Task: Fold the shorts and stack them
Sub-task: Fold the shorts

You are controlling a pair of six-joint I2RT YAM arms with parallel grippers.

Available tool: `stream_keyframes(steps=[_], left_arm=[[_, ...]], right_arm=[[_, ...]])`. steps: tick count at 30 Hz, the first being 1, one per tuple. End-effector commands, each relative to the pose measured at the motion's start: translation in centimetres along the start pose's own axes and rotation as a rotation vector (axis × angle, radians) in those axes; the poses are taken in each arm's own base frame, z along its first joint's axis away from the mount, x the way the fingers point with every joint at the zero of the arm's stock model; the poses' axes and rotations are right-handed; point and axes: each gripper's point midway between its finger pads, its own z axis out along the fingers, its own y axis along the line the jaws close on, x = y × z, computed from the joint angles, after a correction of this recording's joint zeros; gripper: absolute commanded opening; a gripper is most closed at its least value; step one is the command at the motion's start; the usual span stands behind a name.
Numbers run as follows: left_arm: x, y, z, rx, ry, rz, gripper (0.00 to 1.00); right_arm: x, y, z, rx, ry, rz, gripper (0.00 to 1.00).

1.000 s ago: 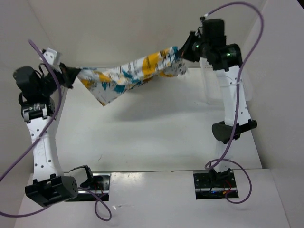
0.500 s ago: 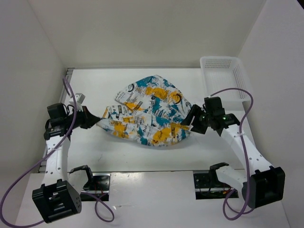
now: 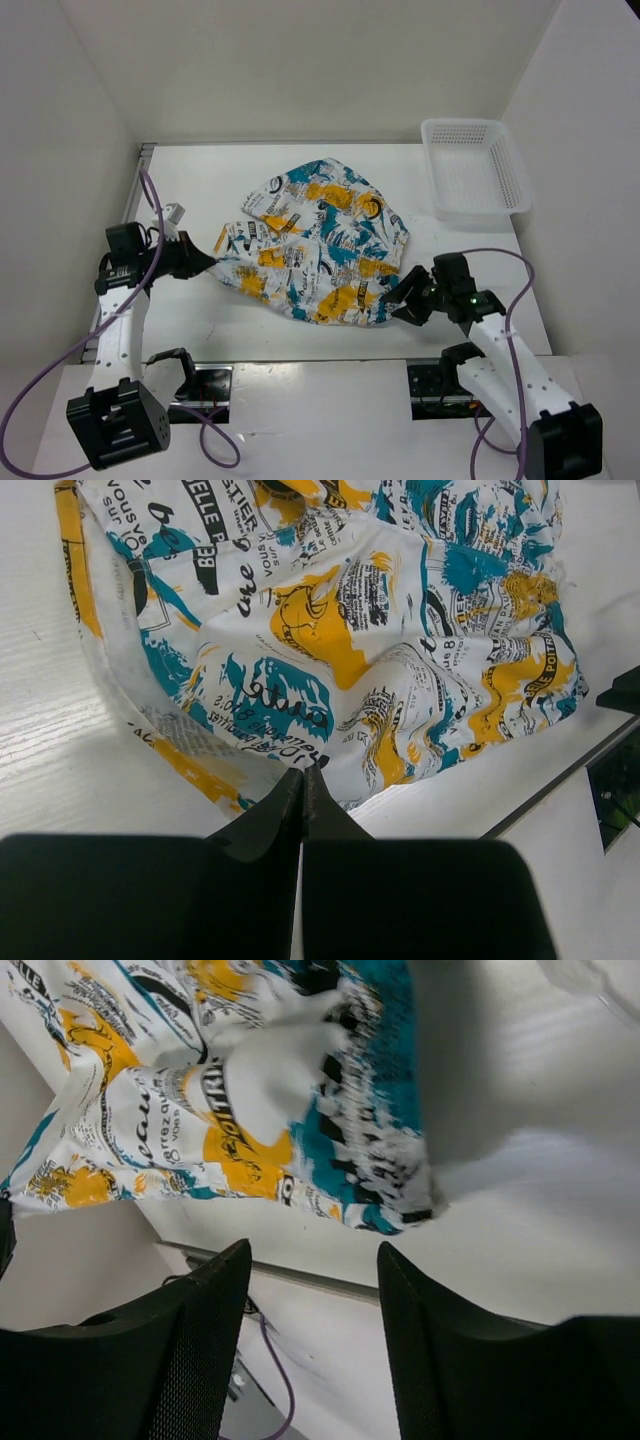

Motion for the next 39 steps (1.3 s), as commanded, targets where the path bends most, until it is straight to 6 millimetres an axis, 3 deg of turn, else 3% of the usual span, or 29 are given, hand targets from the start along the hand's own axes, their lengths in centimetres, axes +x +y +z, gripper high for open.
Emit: stream_keyframes(steps=[1, 9, 12, 16, 28, 34, 37, 39], left_arm=[[-0.3, -0.6, -0.1, 0.023, -0.006, 0.045, 0.0], [-0.7, -0.6, 0.1, 0.033, 0.008, 0.029, 0.0], [-0.9, -0.8, 0.3, 0.041, 0.013, 0.034, 0.0], [-1.2, -0.9, 0.5, 0.048, 0.019, 0.038, 0.0], [-2.0, -1.4, 0.9, 0.069, 0.032, 0.053, 0.0], [-2.8, -1.4, 0.9, 0.069, 0.02, 0.065, 0.0], [-3.0, -1.4, 1.0, 0.069, 0.02, 0.065, 0.0], [-3.5, -1.3, 1.0, 0.068, 0.012, 0.073, 0.0]], right_arm=[[1.1, 0.0, 0.1, -0.079, 0.005, 0.105, 0.59], [2.7, -2.3, 1.3, -0.134, 0.02, 0.197, 0.54], [2.4, -2.5, 1.3, -0.17, -0.023, 0.219, 0.53], [1.8, -1.2, 1.0, -0.237, -0.068, 0.23, 0.49], [1.0, -4.2, 3.3, -0.031, -0.126, 0.192, 0.51], [0.2, -3.9, 4.4, -0.01, -0.136, 0.18, 0.49], [-0.3, -3.9, 5.2, 0.002, -0.15, 0.175, 0.41], [-0.3, -3.3, 5.5, 0.018, -0.147, 0.159, 0.23]])
